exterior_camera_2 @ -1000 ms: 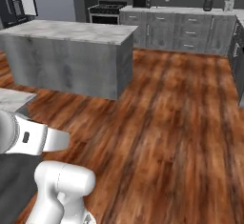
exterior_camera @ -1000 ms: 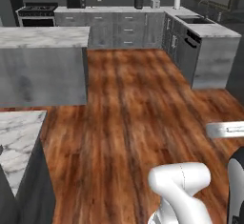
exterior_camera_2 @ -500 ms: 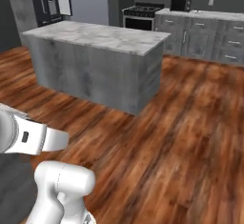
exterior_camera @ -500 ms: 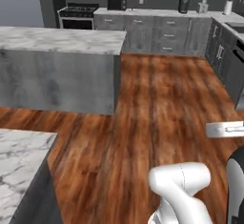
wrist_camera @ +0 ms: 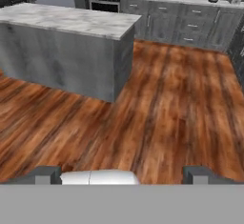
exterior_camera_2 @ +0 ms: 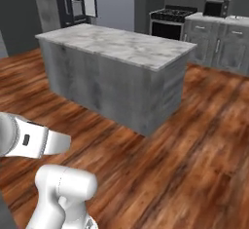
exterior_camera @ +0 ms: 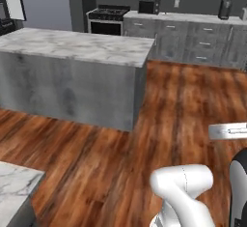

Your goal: Place the cold items (squash and broccoli) from the fridge in one tupperware on the dining counter. Place the warm items (kebab skewer and hot dog) in the stove area in another tupperware.

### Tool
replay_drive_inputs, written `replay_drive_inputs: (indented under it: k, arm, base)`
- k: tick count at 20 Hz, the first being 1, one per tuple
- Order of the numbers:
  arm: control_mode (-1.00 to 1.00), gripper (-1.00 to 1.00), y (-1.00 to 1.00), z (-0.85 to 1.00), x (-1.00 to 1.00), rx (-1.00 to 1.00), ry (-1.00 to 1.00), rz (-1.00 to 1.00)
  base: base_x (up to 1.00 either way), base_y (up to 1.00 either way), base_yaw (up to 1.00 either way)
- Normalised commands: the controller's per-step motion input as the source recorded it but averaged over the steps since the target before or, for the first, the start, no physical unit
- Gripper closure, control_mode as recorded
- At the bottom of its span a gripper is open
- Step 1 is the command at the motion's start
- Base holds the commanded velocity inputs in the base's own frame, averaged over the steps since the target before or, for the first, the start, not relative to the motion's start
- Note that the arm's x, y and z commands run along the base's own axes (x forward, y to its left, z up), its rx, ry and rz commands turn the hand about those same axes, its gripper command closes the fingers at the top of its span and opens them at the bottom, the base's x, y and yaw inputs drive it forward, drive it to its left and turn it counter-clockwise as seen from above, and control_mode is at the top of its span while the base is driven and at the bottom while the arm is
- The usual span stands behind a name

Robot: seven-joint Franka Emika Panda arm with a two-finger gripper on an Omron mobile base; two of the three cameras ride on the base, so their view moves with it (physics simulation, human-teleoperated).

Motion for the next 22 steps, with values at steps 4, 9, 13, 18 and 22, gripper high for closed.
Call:
replay_drive_inputs:
  k: [4,9,13,18,22]
  arm:
    - [1.00,-1.00,0.00,0.00,0.00,0.00,0.00,0.00]
    - [1.00,-1.00,0.00,0.00,0.00,0.00,0.00,0.00]
    - [1.00,-1.00,0.00,0.00,0.00,0.00,0.00,0.00]
    - [1.00,-1.00,0.00,0.00,0.00,0.00,0.00,0.00]
    - [1.00,-1.00,0.00,0.00,0.00,0.00,0.00,0.00]
  base:
    - [1.00,-0.46,0.34]
    - [1.00,-0.42,0.35]
    - [1.00,-0.26,0.40]
    - [1.00,-0.13,0.48]
    - [1.00,-0.01,0.51]
